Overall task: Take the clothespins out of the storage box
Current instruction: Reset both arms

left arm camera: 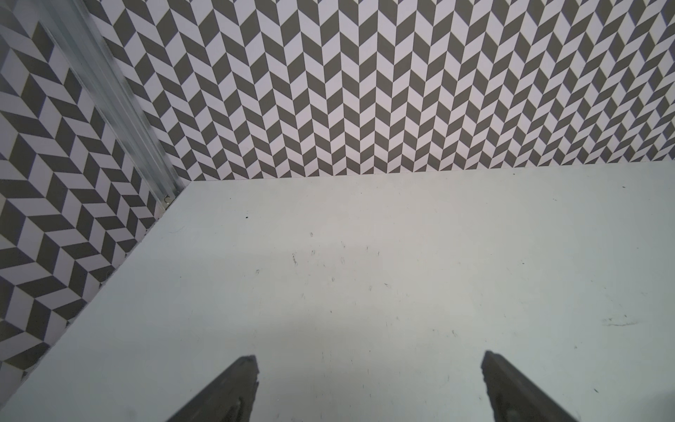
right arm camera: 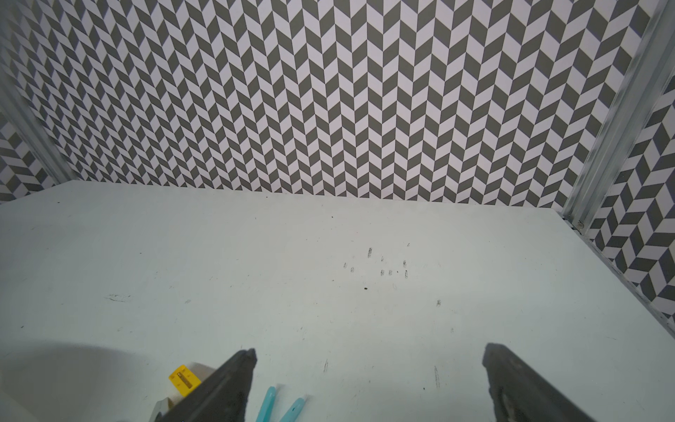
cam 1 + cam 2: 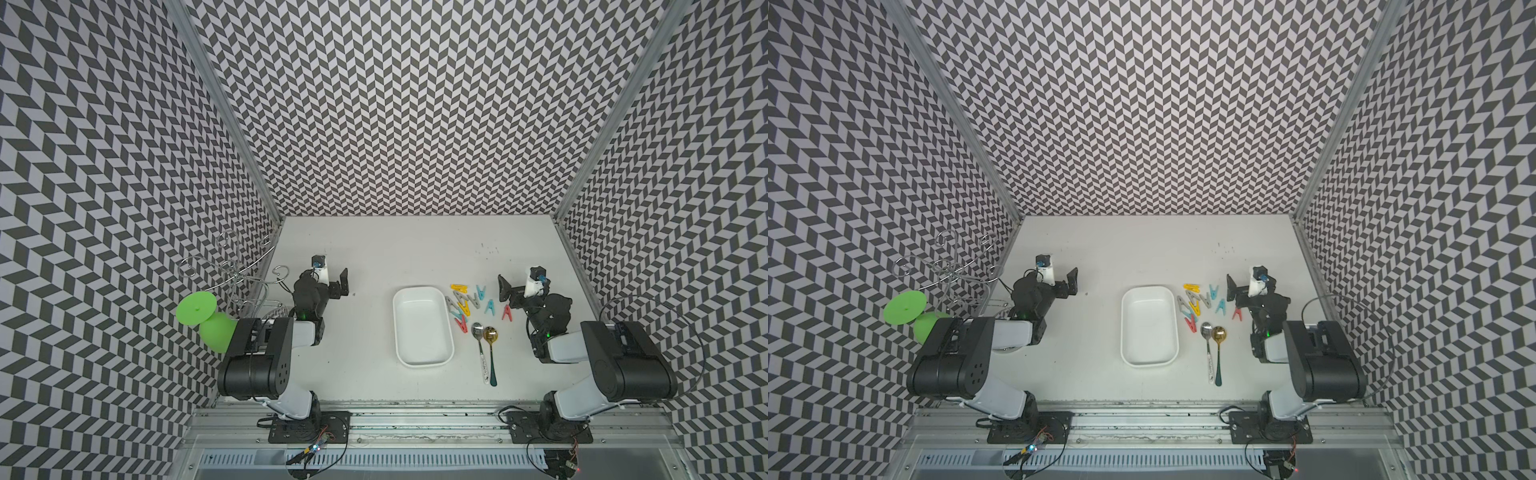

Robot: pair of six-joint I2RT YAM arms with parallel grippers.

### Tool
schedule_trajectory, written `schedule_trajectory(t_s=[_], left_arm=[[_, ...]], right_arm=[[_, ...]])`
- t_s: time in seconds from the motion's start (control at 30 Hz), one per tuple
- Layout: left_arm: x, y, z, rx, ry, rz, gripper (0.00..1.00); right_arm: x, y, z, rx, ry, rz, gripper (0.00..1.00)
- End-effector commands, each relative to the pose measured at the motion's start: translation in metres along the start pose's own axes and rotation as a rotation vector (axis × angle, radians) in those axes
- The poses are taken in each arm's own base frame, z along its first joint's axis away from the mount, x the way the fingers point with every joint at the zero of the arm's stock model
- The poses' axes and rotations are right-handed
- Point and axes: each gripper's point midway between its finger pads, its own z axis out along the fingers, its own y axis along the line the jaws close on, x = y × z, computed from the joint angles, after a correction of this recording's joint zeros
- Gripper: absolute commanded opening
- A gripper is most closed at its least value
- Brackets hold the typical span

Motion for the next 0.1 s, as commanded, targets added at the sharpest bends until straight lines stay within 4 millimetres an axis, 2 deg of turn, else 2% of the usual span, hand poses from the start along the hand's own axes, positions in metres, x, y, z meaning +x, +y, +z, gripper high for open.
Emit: schedule_trajectory(t_s=[0.0, 0.07], left_arm=[[-0.0190, 0.0052, -0.0170, -0.049, -0.118, 0.005, 1.00], [-0.0147, 0.0062, -0.0243, -0.058, -0.145, 0.002, 1.00]], right_arm=[[-0.0164, 0.0002, 0.0025, 0.005, -0.052, -0.013, 1.00], [-0.0159, 0.0005, 0.0019, 0.004, -0.051, -0.014, 1.00]])
